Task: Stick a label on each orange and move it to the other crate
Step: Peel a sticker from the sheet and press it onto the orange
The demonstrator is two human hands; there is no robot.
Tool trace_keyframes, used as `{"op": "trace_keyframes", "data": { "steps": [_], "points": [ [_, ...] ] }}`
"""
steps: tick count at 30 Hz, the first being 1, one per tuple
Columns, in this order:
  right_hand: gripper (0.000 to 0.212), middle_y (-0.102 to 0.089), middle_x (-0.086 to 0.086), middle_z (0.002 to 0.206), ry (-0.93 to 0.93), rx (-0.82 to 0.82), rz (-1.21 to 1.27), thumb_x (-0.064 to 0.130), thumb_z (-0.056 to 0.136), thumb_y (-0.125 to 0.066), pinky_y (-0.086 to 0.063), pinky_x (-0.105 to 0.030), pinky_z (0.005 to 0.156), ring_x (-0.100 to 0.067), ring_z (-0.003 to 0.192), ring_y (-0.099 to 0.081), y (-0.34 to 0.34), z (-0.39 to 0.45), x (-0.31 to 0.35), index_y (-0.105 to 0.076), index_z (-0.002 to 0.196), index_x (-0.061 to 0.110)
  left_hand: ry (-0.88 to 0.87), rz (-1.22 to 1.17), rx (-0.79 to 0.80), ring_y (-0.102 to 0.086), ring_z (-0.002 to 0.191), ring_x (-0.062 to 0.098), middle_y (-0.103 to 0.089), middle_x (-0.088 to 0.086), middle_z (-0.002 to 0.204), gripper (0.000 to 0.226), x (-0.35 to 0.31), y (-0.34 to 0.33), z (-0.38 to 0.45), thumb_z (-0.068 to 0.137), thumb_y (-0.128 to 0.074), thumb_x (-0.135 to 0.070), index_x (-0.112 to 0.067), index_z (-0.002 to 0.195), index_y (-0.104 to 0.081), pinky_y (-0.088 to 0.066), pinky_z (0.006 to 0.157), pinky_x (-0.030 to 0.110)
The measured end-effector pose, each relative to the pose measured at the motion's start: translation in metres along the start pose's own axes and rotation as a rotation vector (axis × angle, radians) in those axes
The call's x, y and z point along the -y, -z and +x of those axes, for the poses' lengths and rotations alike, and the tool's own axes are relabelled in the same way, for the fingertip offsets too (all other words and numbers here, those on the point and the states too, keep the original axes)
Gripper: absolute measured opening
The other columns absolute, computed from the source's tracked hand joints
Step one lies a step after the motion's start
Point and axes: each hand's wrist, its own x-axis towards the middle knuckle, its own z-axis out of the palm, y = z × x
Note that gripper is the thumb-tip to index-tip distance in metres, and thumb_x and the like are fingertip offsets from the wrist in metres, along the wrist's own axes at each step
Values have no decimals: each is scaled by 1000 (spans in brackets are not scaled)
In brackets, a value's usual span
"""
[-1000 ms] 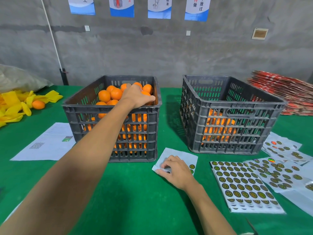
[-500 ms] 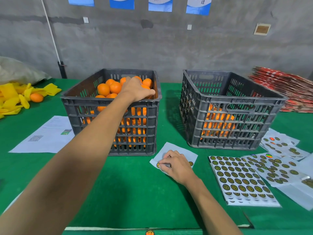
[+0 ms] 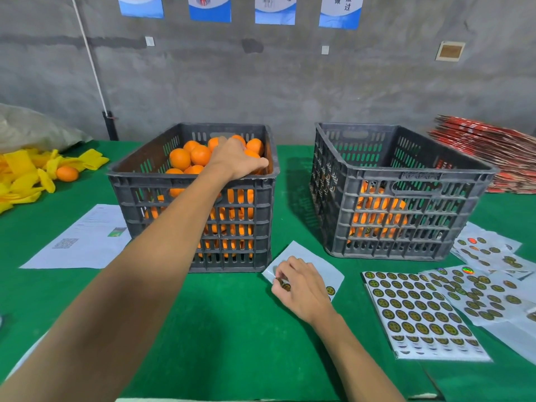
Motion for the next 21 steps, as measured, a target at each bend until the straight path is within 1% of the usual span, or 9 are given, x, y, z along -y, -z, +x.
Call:
{"op": "trace_keyframes", "data": {
  "steps": [4, 6, 9, 11, 13, 14, 16, 18, 21],
  "points": [
    [44, -52, 8, 130, -59, 166, 41, 56, 100, -44, -31, -32, 103, -16, 121, -43, -10, -5, -11, -63, 130, 29, -3, -31, 78, -37, 61, 22, -31, -1, 55, 50, 2, -2, 8, 71, -73, -44, -21, 54, -33, -33, 60, 38],
    [53, -45, 7, 148, -107, 193, 65, 62, 99, -43, -23, -34, 114, -16, 137, -33, -11, -7, -14, -57, 139, 32, 47, -2, 154, -37, 60, 21, -33, 0, 59, 50, 2, -2, 11, 77, -74, -44, -21, 58, -34, -31, 58, 35],
    [57, -39, 7, 157, -147, 199, 80, 66, 98, -41, -16, -36, 120, -16, 144, -27, -12, -7, -14, -54, 143, 35, 79, 38, 208, -50, 72, 23, -47, 3, 69, 41, 2, -4, 13, 86, -71, -42, -16, 65, -47, -41, 64, 37],
    [57, -40, 7, 157, -162, 194, 89, 65, 97, -42, -16, -36, 120, -15, 145, -28, -11, -7, -14, -54, 143, 34, -41, 21, 0, -60, 88, 23, -63, 4, 85, 23, 1, -7, 6, 91, -67, -33, -11, 84, -68, -52, 78, 39],
    [52, -40, 6, 158, -164, 188, 104, 56, 99, -43, -15, -35, 121, -15, 145, -28, -10, -7, -14, -55, 144, 32, -293, -46, -410, -58, 97, 19, -64, 3, 102, 16, -2, -12, -16, 95, -62, -22, -12, 104, -70, -51, 85, 34],
    [48, -40, 5, 158, -165, 183, 120, 48, 100, -43, -14, -34, 122, -14, 146, -28, -9, -7, -14, -55, 143, 32, -480, -93, -581, -55, 94, 18, -62, 3, 100, 12, -5, -16, -32, 95, -60, -15, -10, 102, -68, -48, 82, 31],
    [45, -41, 3, 159, -162, 176, 132, 37, 101, -41, -11, -32, 123, -14, 146, -28, -9, -6, -13, -56, 143, 30, -792, -110, -677, -52, 86, 23, -58, 6, 90, 6, -4, -36, -66, 92, -59, -3, -5, 94, -64, -43, 76, 34],
    [44, -41, 2, 159, -153, 171, 105, 31, 103, -39, -12, -32, 123, -15, 147, -28, -8, -6, -14, -55, 144, 28, -905, -59, -553, -53, 81, 25, -57, 7, 87, 6, 10, -68, -99, 90, -59, -1, -1, 92, -65, -44, 71, 36],
    [44, -41, 0, 158, -145, 160, 70, 24, 103, -41, -14, -32, 123, -18, 147, -30, -7, -7, -15, -52, 145, 25, -735, -15, -172, -49, 75, 13, -51, -5, 92, 8, 40, -115, -138, 96, -60, -13, -9, 101, -65, -48, 62, 33]
  ]
}}
